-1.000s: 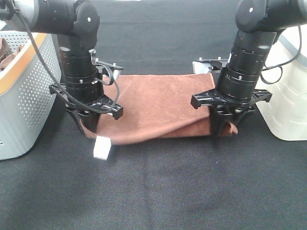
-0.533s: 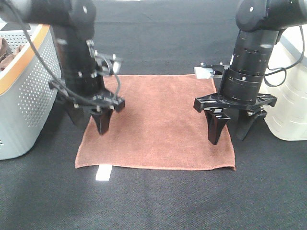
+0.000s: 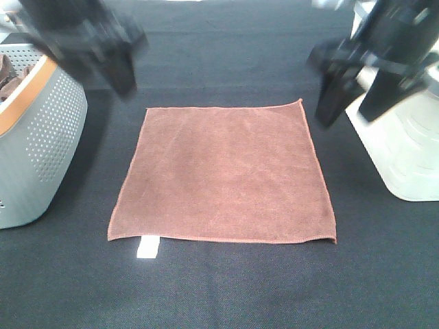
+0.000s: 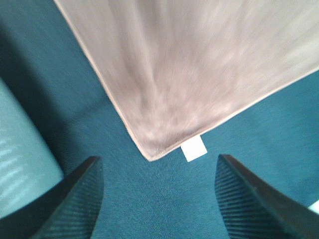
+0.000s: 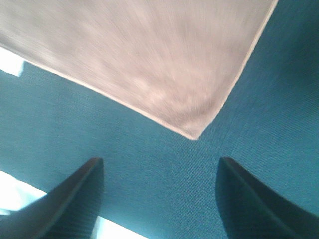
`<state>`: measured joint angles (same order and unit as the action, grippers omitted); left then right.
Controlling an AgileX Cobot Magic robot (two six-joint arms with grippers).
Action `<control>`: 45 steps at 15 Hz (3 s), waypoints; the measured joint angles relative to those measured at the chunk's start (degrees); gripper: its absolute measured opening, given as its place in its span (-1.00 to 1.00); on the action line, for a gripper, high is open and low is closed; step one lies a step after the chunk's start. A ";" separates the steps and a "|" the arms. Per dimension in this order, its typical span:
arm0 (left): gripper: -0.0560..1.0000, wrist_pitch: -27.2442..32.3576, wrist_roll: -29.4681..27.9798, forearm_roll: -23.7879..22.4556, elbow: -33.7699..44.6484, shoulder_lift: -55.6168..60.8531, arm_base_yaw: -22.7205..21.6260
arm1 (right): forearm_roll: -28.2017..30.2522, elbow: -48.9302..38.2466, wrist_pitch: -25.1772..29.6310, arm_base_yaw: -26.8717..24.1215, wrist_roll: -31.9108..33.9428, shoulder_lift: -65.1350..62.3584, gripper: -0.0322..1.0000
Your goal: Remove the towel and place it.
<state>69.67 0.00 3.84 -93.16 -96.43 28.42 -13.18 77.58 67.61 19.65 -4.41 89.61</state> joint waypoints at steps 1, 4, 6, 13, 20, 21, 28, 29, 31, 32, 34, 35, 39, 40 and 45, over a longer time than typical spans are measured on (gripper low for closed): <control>0.28 0.06 0.00 0.00 0.06 3.15 0.00 | -0.06 0.00 1.20 0.00 -0.29 -2.64 0.26; 0.28 -0.06 -0.63 0.00 2.52 9.91 0.00 | 0.17 -0.74 1.66 0.00 -0.69 -8.19 0.26; 0.28 -0.06 -1.60 -0.57 11.17 19.60 0.00 | 0.74 -4.81 1.83 0.00 -1.20 -15.36 0.26; 0.28 -0.69 -6.25 -6.30 48.76 49.05 0.00 | 3.09 -31.86 2.12 0.00 -1.66 -39.08 0.26; 0.28 -1.09 -4.13 -8.54 61.76 74.71 0.00 | 8.88 -45.55 -5.61 0.00 -1.66 -64.46 0.26; 0.28 -1.72 -2.75 -8.42 61.76 78.21 0.00 | 9.51 -47.04 -6.42 0.00 -1.66 -67.72 0.26; 0.28 -8.54 4.13 -6.99 64.52 87.43 0.00 | 9.74 -48.59 -6.59 0.00 -1.66 -77.81 0.26; 0.28 -8.77 4.13 -6.76 64.52 87.43 0.00 | 9.74 -48.59 -6.59 0.00 -1.66 -77.81 0.26; 0.28 -8.82 4.35 -6.07 64.52 87.43 0.00 | 9.74 -48.59 -6.59 0.00 -1.66 -77.81 0.26; 0.28 -8.88 4.70 -5.33 64.52 87.43 0.00 | 9.74 -48.59 -6.59 0.00 -1.66 -77.81 0.26; 0.28 -8.88 5.04 -4.87 64.52 87.43 0.00 | 9.74 -48.59 -6.59 0.00 -1.66 -77.81 0.26; 0.28 -8.94 5.04 -4.87 64.52 87.43 0.00 | 9.74 -48.59 -6.59 0.00 -1.66 -77.81 0.26; 0.28 -8.94 5.04 -4.87 64.52 87.43 0.00 | 9.74 -48.59 -6.59 0.00 -1.66 -77.81 0.26; 0.28 -8.94 5.04 -4.87 64.52 87.43 0.00 | 9.74 -48.59 -6.59 0.00 -1.66 -77.81 0.26; 0.28 -9.00 5.16 -4.87 64.52 87.43 -5.50 | 9.57 -48.59 -6.59 -2.18 -1.66 -77.81 0.26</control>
<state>60.68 5.16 -1.03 -28.65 -9.00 22.92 -3.61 28.99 61.02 17.48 -6.07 11.80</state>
